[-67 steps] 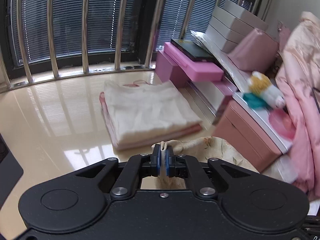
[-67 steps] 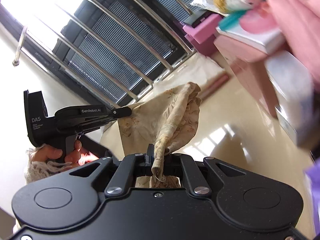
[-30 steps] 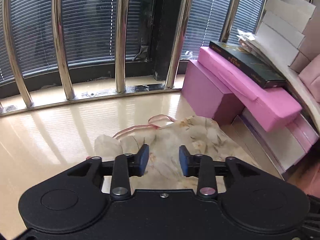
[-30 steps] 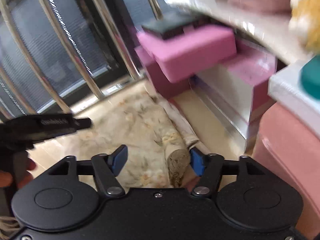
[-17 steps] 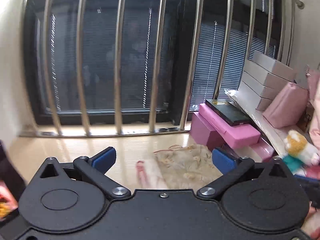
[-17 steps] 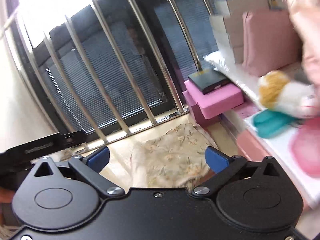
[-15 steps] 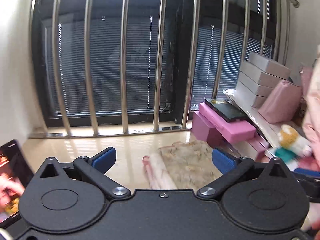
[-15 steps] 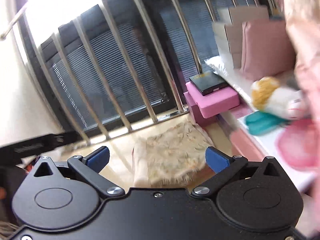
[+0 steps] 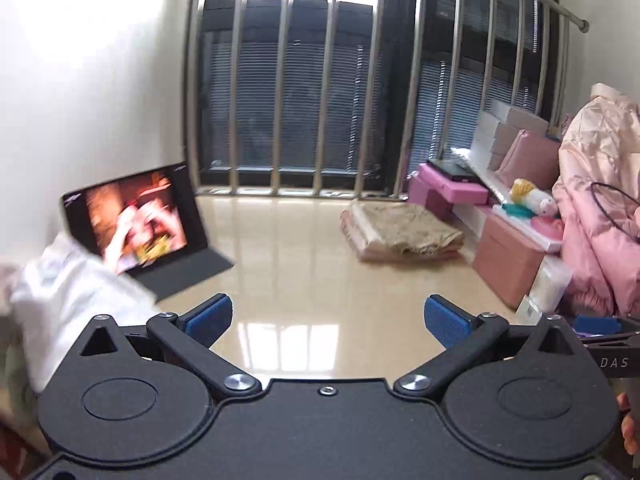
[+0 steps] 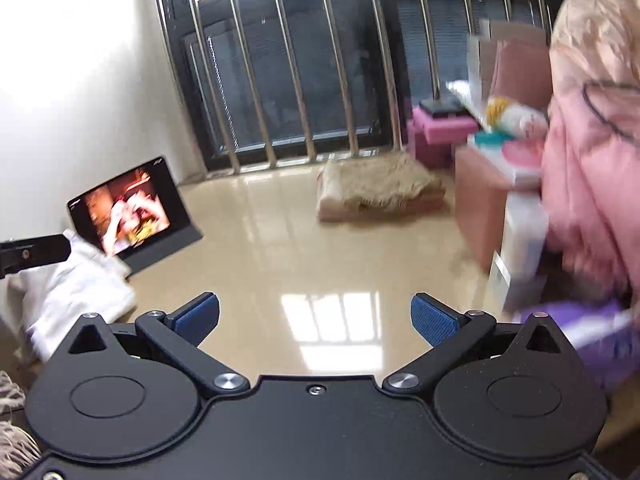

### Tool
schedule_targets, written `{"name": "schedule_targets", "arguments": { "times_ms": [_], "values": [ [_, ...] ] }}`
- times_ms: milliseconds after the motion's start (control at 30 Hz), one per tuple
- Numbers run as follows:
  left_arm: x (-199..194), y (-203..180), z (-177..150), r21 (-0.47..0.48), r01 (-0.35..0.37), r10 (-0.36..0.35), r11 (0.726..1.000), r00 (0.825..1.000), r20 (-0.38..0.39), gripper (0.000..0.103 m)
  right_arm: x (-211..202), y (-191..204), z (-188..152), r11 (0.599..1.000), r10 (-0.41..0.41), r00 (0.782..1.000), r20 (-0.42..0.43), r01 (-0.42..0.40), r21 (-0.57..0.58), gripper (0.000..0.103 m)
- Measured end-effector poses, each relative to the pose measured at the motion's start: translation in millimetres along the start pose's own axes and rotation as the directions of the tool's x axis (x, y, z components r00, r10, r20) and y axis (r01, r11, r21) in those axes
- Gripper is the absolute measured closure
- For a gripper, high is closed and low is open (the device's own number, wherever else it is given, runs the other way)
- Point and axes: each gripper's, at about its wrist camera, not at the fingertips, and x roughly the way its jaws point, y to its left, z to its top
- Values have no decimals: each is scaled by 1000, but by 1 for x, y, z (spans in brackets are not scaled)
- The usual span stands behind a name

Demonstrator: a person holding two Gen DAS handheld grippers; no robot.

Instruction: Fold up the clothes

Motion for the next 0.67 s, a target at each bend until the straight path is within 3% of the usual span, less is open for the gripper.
{"name": "schedule_targets", "arguments": {
  "times_ms": [100,267,400,567,667],
  "values": [
    [-30,-6,-29,17,-65,65,998,998,-11,0,-16,5,-26,999,6,999,-33,-5,33,0],
    [-57,-6,-55,-62,-10,5,998,997,-72,0,-45,20,-52,1000,-24,999,-49,25,15,0],
    [-82,-19,-78,-54,-47,43,997,997,-68,0,-76,32,-68,999,-39,999,-2,39,-14,0],
    [-99,-13,-101,-85,-25,16,996,994,-109,0,-97,44,-84,988,-132,991,-28,129,-91,0],
    [-103,-1,-110,-103,-59,47,993,992,-119,0,-103,38,-90,993,-107,994,-34,105,-57,0]
  ]
}}
